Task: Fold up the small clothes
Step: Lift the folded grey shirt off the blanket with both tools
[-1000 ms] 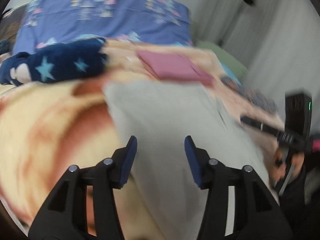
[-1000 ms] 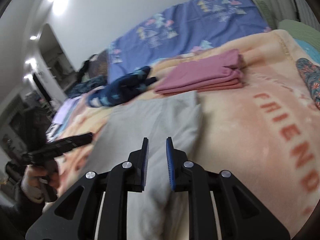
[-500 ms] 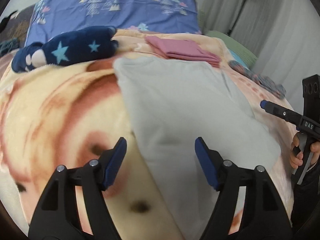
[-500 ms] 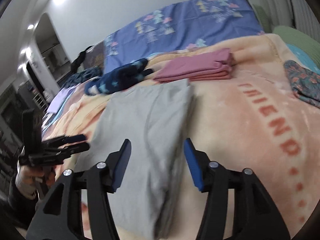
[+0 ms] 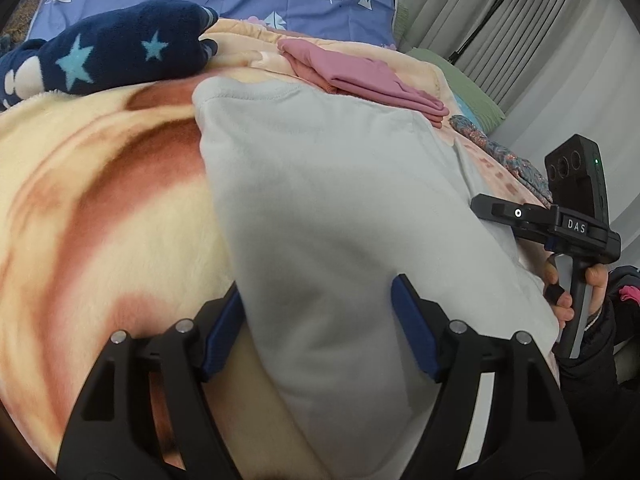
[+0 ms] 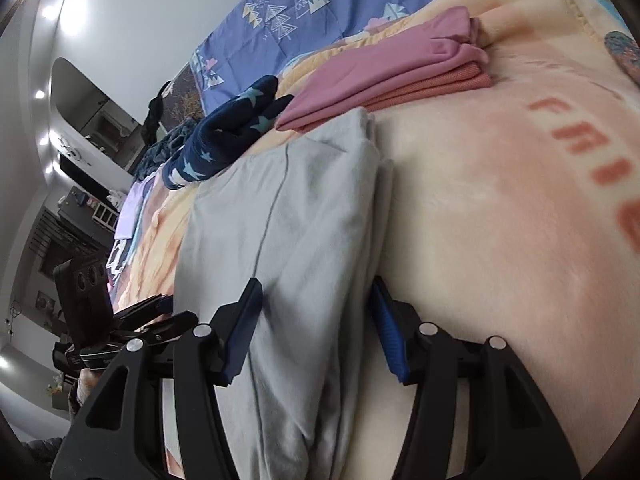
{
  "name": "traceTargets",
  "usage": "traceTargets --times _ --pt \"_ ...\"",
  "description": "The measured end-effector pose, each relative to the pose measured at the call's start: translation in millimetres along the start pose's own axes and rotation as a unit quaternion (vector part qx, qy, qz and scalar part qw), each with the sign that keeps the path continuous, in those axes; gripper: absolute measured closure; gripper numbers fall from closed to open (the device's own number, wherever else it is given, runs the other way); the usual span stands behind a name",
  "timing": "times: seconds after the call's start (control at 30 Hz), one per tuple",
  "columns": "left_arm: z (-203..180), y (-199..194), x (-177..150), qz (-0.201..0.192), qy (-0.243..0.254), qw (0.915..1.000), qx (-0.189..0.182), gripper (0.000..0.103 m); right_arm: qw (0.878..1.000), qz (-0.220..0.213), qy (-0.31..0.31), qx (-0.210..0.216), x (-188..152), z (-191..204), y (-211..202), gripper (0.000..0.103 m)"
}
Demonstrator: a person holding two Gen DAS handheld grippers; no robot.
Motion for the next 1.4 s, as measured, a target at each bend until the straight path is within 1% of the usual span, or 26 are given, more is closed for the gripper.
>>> traceTargets --times 0.07,0.13,0.17,0.43,0.47,0.53,0.57,0.6,0.63,0.67,0.7,0.83,0.97,1.1,1.23,1.3,1.4 --pt "-2.0 3.1 2.4 -0.001 0.005 1.0000 0.001 0.027 1.000 0.004 -0.005 0.012 3.9 1.9 6.0 0.048" --pt "-3.1 5.0 5.1 0.000 0.008 1.0000 0.001 0.027 1.000 0.009 -0.014 0.018 6.4 4.7 10.6 0.051" --pt "-3.8 6.5 7.0 0.000 0.009 1.0000 0.001 0.027 1.000 0.011 -0.015 0.016 6.3 4.3 11.9 0.054" --pt "-7.3 15.3 18.8 0.000 0.015 0.9999 -0.002 0.025 1.000 0.015 -0.016 0.017 11.6 2.2 14.9 0.065" --pt "-7.1 16.1 20.1 -0.001 0.016 0.9999 -0.001 0.026 1.000 0.014 -0.019 0.016 12.3 2.4 15.7 0.068" --pt "-8.1 15.1 22.0 -0.009 0.020 0.9997 0.005 0.033 1.000 0.010 -0.027 0.013 13.3 4.4 15.8 0.075" --pt "-8.7 14.9 23.5 -0.013 0.023 0.9996 0.008 0.040 0.999 0.008 -0.031 0.008 14.2 4.9 15.6 0.081" --pt "-9.2 13.0 24.7 -0.019 0.028 0.9994 0.012 0.052 0.999 0.007 -0.038 0.003 14.9 6.7 15.7 0.082" --pt "-9.2 10.1 26.1 -0.027 0.032 0.9990 0.018 0.060 0.999 0.004 -0.046 -0.003 14.7 8.5 15.4 0.083" --pt "-8.6 8.1 28.2 -0.032 0.035 0.9986 0.021 0.074 0.998 0.002 -0.058 -0.013 14.6 12.1 14.5 0.084" --pt "-9.2 5.9 30.9 -0.037 0.038 0.9983 0.023 0.077 0.997 -0.001 -0.069 -0.022 14.6 15.3 13.1 0.085" --pt "-16.8 -10.2 36.5 -0.065 0.059 0.9953 0.041 0.081 0.993 -0.019 -0.108 -0.044 15.8 34.6 3.7 0.087" --pt "-27.4 -33.8 45.4 -0.098 0.067 0.9919 0.044 0.082 0.983 -0.046 -0.163 -0.075 14.8 66.0 -10.5 0.087" --pt "-43.5 -62.7 53.1 -0.135 0.086 0.9859 0.049 0.083 0.971 -0.080 -0.205 -0.089 11.5 98.0 -30.1 0.088" --pt "-64.4 -95.7 59.9 -0.170 0.101 0.9792 0.045 0.083 0.957 -0.121 -0.243 -0.101 7.6 127.8 -62.2 0.088" --pt "-78.4 -111.2 63.2 -0.187 0.113 0.9748 0.046 0.083 0.952 -0.137 -0.253 -0.103 7.2 137.4 -77.7 0.088" --pt "-96.0 -128.8 64.7 -0.202 0.125 0.9704 0.043 0.083 0.944 -0.161 -0.266 -0.109 4.3 149.2 -106.0 0.088"
Point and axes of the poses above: each gripper's, at about its wrist camera, not at the fingertips, and y roughly the way its jaws point, z to its left, x to its top, the point moved 9 cm from there along y, roughly the way its jaws point, and after that the axes turned 15 degrees about x, right-handed, at the moved point
